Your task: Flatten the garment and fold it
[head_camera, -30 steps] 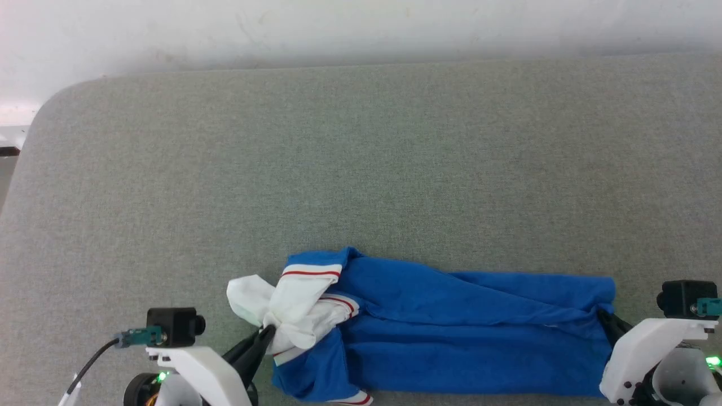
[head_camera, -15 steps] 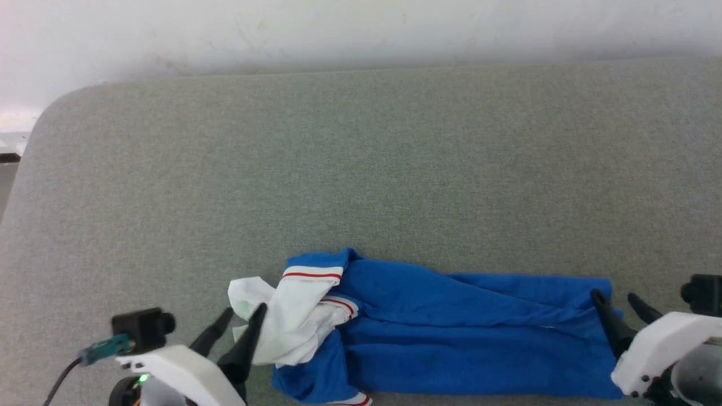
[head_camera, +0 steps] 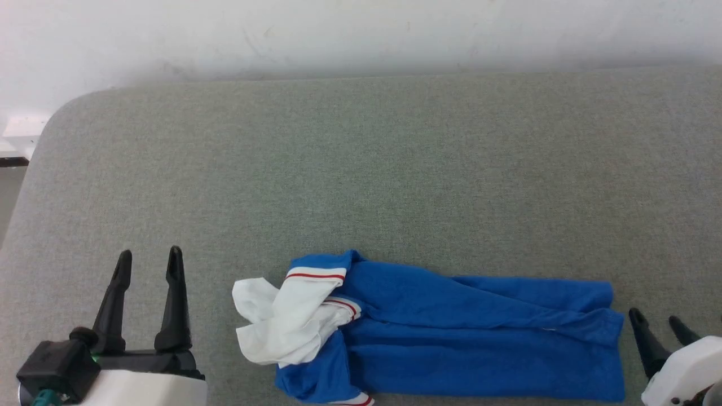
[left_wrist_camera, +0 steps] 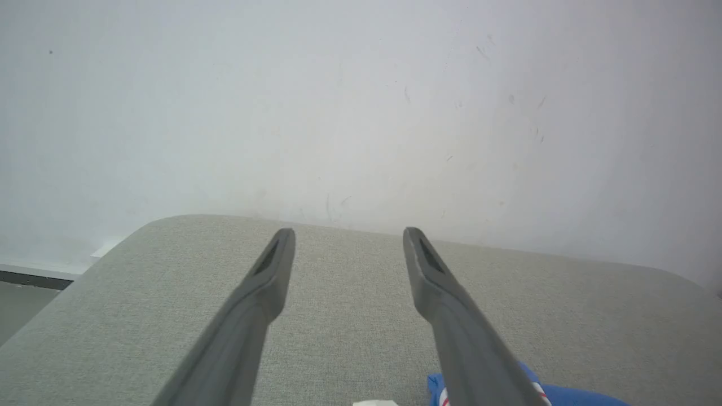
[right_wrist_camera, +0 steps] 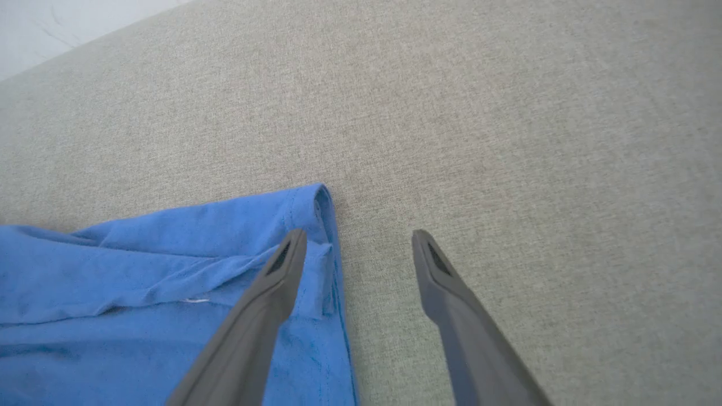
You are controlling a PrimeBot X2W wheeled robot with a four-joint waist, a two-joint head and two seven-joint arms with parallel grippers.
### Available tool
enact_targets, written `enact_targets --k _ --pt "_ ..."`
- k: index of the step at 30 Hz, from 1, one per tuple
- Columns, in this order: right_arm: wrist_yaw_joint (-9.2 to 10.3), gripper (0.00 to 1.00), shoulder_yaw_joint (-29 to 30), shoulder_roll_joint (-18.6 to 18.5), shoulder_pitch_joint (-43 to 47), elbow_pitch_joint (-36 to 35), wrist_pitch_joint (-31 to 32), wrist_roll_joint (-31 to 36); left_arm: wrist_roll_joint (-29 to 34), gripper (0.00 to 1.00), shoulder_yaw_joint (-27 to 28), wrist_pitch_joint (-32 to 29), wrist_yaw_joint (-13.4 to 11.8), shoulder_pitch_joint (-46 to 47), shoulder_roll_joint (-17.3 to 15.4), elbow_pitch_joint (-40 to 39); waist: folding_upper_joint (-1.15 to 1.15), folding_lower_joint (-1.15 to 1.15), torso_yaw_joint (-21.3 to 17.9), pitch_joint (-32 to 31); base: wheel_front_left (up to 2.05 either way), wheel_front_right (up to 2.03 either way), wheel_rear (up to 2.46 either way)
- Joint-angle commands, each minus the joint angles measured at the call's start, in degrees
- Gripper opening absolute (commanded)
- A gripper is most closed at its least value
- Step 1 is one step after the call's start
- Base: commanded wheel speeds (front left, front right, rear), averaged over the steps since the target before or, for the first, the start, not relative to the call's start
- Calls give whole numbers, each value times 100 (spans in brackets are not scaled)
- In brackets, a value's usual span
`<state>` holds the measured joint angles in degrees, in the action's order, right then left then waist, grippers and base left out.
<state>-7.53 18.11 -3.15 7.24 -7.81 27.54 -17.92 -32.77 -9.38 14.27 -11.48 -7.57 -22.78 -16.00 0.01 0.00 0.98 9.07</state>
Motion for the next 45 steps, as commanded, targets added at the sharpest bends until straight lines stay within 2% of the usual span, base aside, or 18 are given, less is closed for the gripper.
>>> enact_targets --k 1,6,16,17,18,19,20,25,32,41,45 --pt "4 100 -33 24 3 173 -31 34 416 100 103 62 -71 -85 95 -41 -1 0 20 19 0 0 0" --pt "4 100 -136 26 -63 591 -67 61 1209 100 297 71 3 -213 436 -142 -1 0 116 51 0 0 0" --pt "4 100 -369 26 -333 1554 -1 89 1569 100 455 72 544 -257 791 145 -1 0 280 57 0 0 0" --pt "4 39 -412 26 -361 1644 10 99 1598 100 456 72 592 -251 796 184 -1 0 290 50 0 0 0" --pt "4 39 -412 26 -361 1644 10 99 1598 100 456 72 592 -251 796 184 -1 0 290 50 0 0 0" --pt "4 15 -440 26 -387 1714 0 99 1640 100 458 72 629 -243 796 217 -1 0 296 45 0 0 0" --pt "4 0 -454 26 -409 1780 3 79 1687 100 463 72 653 -233 794 245 -1 0 300 41 0 0 0" --pt "4 0 -412 27 -484 1843 -46 184 1791 100 511 73 747 -213 854 349 -1 0 286 -1 0 0 0" --pt "4 0 29 19 -610 1659 -34 468 1858 100 575 73 839 -287 932 470 -1 0 212 -112 0 0 0" --pt "4 0 1028 -460 -785 1407 93 891 2092 100 638 73 840 -413 876 643 -1 0 137 -214 0 0 0" --pt "4 0 1216 -523 -762 1202 198 1003 2105 100 662 73 839 -482 891 712 -1 0 101 -267 0 0 0"
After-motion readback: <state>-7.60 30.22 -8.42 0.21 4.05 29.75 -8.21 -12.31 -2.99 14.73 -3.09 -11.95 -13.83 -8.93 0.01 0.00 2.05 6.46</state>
